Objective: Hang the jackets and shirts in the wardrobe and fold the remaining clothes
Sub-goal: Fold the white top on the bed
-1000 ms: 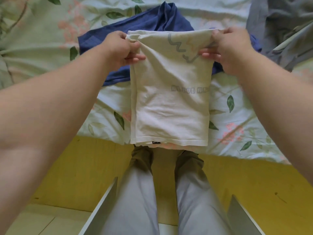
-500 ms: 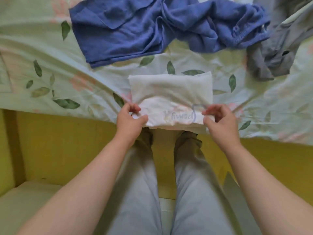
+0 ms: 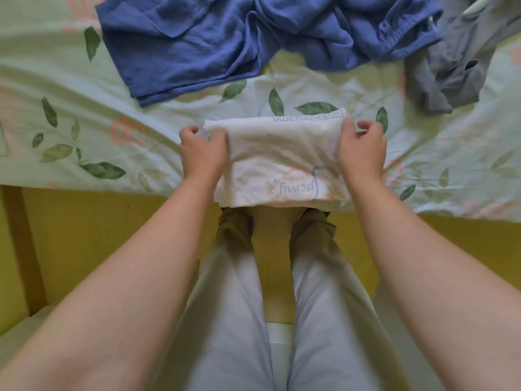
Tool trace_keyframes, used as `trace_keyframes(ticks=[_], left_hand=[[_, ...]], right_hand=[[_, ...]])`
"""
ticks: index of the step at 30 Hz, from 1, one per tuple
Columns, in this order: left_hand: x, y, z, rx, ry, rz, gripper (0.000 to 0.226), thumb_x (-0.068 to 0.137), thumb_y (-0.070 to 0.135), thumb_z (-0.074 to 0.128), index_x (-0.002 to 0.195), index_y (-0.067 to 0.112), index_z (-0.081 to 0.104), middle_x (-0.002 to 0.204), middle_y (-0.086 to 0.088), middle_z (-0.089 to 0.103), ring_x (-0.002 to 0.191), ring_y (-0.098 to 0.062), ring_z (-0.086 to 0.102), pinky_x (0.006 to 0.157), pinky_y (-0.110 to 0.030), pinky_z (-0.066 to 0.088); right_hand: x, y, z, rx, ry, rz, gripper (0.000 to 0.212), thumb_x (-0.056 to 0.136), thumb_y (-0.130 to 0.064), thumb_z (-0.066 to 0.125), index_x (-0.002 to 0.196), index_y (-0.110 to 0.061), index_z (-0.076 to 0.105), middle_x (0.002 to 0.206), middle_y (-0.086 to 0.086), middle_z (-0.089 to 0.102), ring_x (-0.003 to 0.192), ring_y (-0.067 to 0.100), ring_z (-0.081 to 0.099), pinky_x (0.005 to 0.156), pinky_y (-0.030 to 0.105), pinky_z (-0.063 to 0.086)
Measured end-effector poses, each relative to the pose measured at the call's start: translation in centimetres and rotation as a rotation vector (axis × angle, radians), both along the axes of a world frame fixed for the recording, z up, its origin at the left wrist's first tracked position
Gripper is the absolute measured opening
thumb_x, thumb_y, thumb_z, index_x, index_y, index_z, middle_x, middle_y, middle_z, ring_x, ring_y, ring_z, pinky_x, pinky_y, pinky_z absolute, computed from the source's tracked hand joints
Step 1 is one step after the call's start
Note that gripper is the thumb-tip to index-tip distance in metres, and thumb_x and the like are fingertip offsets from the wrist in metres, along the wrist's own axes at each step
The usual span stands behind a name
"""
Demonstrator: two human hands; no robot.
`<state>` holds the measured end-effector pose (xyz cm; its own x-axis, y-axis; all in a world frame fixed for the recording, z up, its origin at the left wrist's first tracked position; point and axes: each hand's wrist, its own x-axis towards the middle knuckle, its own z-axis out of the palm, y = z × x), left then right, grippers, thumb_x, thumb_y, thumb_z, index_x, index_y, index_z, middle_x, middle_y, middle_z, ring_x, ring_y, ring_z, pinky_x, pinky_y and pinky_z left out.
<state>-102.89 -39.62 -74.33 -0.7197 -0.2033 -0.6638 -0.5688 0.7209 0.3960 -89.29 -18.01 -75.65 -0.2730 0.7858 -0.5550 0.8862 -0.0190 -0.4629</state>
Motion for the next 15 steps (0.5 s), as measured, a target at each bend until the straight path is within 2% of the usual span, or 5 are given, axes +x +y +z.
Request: trace_keyframes(ticks=[3, 5, 10, 12, 15], left_hand=[[-1.6, -0.1, -1.3, 0.031, -0.201, 0.116, 0.070, 0.083, 0.071, 0.060, 0.126, 0.016, 0.054, 0.131, -0.007, 0.058, 0.111, -0.030, 0.060, 0.101, -0.043, 0.051], [-1.4, -0.4, -1.7, 0.065, -0.288, 0.125, 0.083, 0.080, 0.079, 0.058, 0.129, 0.012, 0.059, 0.125, -0.005, 0.064, 0.107, -0.030, 0.064, 0.098, -0.044, 0.054], [0.3, -1.6, -2.4, 0.196, -0.224, 0.024, 0.048, 0.094, 0.062, 0.060, 0.120, 0.021, 0.061, 0.099, 0.014, 0.063, 0.089, -0.006, 0.063, 0.063, -0.019, 0.048], [1.0, -1.7, -2.4, 0.200, -0.167, -0.007, 0.036, 0.098, 0.053, 0.060, 0.119, 0.024, 0.058, 0.096, 0.017, 0.060, 0.090, -0.008, 0.061, 0.070, -0.022, 0.047], [1.9, -1.1, -0.9, 0.182, -0.060, -0.068, 0.033, 0.102, 0.046, 0.055, 0.119, 0.018, 0.061, 0.108, 0.002, 0.067, 0.102, -0.021, 0.063, 0.087, -0.033, 0.053]], right_hand=[[-1.8, 1.5, -1.5, -0.173, -0.124, 0.056, 0.063, 0.098, -0.068, 0.034, 0.091, -0.011, 0.061, 0.096, 0.005, 0.065, 0.105, 0.033, 0.062, 0.082, 0.035, 0.044], [-1.5, 1.5, -2.3, -0.238, -0.153, 0.138, 0.075, 0.097, -0.073, 0.030, 0.107, -0.005, 0.062, 0.110, 0.011, 0.064, 0.114, 0.035, 0.059, 0.090, 0.036, 0.044], [0.1, 1.2, -2.9, -0.299, -0.028, 0.194, 0.070, 0.093, -0.076, 0.034, 0.111, -0.013, 0.058, 0.098, -0.001, 0.058, 0.089, 0.021, 0.057, 0.075, 0.027, 0.039], [0.5, 0.7, -2.8, -0.270, 0.005, 0.209, 0.066, 0.094, -0.075, 0.034, 0.101, -0.014, 0.058, 0.087, -0.002, 0.058, 0.076, 0.017, 0.055, 0.062, 0.028, 0.037], [1.6, -0.3, -1.4, -0.207, 0.014, 0.143, 0.059, 0.096, -0.072, 0.036, 0.079, -0.017, 0.051, 0.072, -0.004, 0.056, 0.065, 0.016, 0.053, 0.052, 0.028, 0.032]])
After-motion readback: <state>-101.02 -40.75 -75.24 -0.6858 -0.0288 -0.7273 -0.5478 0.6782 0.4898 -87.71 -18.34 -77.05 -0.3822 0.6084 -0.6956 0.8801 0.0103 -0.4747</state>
